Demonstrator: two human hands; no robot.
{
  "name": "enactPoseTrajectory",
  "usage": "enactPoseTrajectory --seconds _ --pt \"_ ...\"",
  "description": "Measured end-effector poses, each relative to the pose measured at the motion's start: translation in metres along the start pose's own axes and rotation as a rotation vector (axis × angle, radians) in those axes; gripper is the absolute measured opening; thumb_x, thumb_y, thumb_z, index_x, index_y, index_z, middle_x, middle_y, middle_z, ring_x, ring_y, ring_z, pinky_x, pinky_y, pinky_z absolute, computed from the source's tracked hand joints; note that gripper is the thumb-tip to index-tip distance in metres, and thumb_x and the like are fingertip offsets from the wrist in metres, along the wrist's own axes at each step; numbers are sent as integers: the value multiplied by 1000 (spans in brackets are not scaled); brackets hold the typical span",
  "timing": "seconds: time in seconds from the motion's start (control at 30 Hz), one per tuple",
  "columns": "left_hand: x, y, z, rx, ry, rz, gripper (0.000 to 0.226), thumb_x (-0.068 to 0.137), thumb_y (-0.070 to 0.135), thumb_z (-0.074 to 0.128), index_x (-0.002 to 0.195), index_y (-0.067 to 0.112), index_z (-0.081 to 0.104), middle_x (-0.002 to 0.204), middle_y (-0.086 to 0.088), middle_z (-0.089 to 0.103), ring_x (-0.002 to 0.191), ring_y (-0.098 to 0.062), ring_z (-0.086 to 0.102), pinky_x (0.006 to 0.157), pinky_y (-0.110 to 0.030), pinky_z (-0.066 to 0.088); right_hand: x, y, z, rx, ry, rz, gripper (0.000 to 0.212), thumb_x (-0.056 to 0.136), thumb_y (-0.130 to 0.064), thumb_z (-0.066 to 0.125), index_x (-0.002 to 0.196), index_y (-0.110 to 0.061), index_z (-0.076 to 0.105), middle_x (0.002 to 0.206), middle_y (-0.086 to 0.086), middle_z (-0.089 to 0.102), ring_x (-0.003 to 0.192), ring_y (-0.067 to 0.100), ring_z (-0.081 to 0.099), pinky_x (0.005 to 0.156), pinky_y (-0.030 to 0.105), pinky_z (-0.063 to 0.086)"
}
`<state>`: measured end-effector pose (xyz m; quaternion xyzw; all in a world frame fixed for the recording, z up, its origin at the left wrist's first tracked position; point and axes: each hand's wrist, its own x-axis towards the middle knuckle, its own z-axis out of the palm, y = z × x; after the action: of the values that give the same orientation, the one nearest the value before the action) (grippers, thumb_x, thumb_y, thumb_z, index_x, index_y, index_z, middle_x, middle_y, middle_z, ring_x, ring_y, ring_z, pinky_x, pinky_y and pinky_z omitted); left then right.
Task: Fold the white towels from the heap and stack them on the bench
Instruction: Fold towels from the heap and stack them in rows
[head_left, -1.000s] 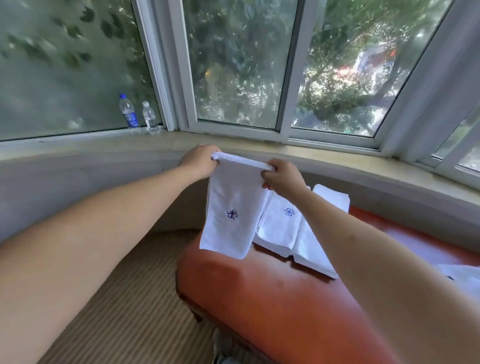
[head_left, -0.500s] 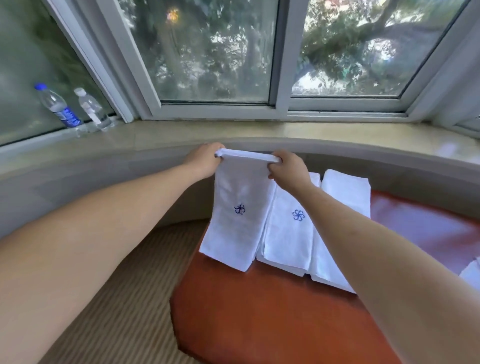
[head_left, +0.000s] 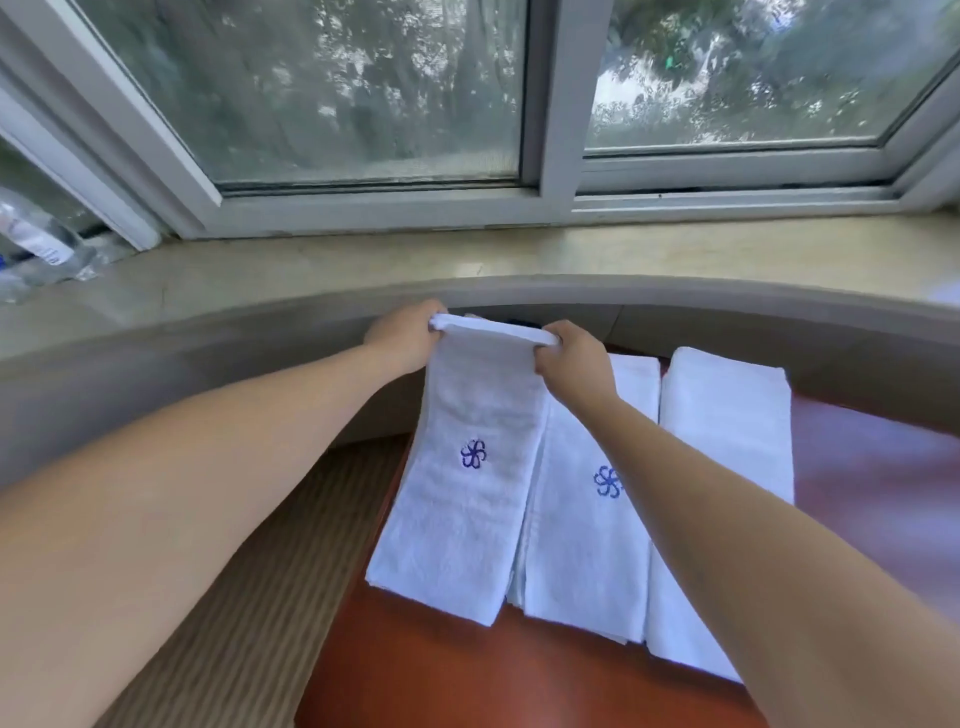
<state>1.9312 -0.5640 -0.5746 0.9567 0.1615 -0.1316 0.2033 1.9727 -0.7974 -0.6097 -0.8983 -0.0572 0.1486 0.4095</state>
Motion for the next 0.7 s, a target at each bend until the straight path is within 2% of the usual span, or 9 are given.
enactPoseTrajectory --seconds 0.13,0.17,0.23,0.3,0.37,0.43,0.5,0.6,0.7 --pt "31 -12 29 -100 66 -18 28 104 26 43 128 21 54 124 -7 63 101 -27 59 79 -37 46 24 22 19 117 -2 46 46 97 -23 51 142 -26 52 108 -14 63 89 15 66 61 24 46" --pt "35 -16 38 -150 95 -36 32 104 24 43 135 23 50 133 -7 59 108 -28 59 84 -37 46 24 28 24 194 -19 59 51 97 -22 51 147 -32 45 119 -17 59 95 11 65 64 23 48" --pt "37 -25 60 -203 81 -62 47 102 23 46 148 28 36 147 -10 47 121 -30 57 93 -40 48 20 43 38 290 -52 80 63 98 -20 55 154 -39 32 147 -16 42 114 8 57 79 27 52" --pt "31 -34 83 -167 -38 -81 59 101 25 50 154 29 26 150 -12 41 123 -31 55 96 -44 50 14 61 52 267 -36 174 68 95 -21 59 155 -36 30 153 -8 37 121 13 54 91 33 52" --pt "26 -42 101 -156 -136 -101 62 100 28 53 155 29 24 147 -12 43 119 -31 57 94 -46 53 9 76 64 261 -7 318 67 94 -26 62 154 -30 33 138 -1 52 108 17 59 86 34 52" --pt "24 -50 112 -170 -166 -110 62 100 28 53 155 32 23 145 -10 42 112 -29 59 91 -43 54 6 85 72 282 -18 396 63 94 -28 60 152 -26 35 109 -4 65 92 15 64 73 31 52" --pt "23 -55 116 -146 -170 -110 60 102 27 51 154 36 24 144 -9 41 101 -27 60 82 -38 53 4 87 75 256 -22 400 58 94 -27 59 148 -25 38 89 -7 64 82 11 64 66 30 50" --pt "16 -60 121 -124 -189 -97 51 101 27 50 147 39 33 136 -7 42 86 -20 60 68 -32 50 -1 88 78 176 -39 354 52 92 -28 62 138 -26 39 86 -8 60 76 9 61 59 27 45" --pt "4 -65 124 -148 -195 -106 39 100 26 52 135 40 40 130 -5 43 84 -20 60 69 -32 52 -12 87 80 125 -109 379 49 93 -30 61 134 -26 35 90 -3 61 77 14 61 56 28 43"
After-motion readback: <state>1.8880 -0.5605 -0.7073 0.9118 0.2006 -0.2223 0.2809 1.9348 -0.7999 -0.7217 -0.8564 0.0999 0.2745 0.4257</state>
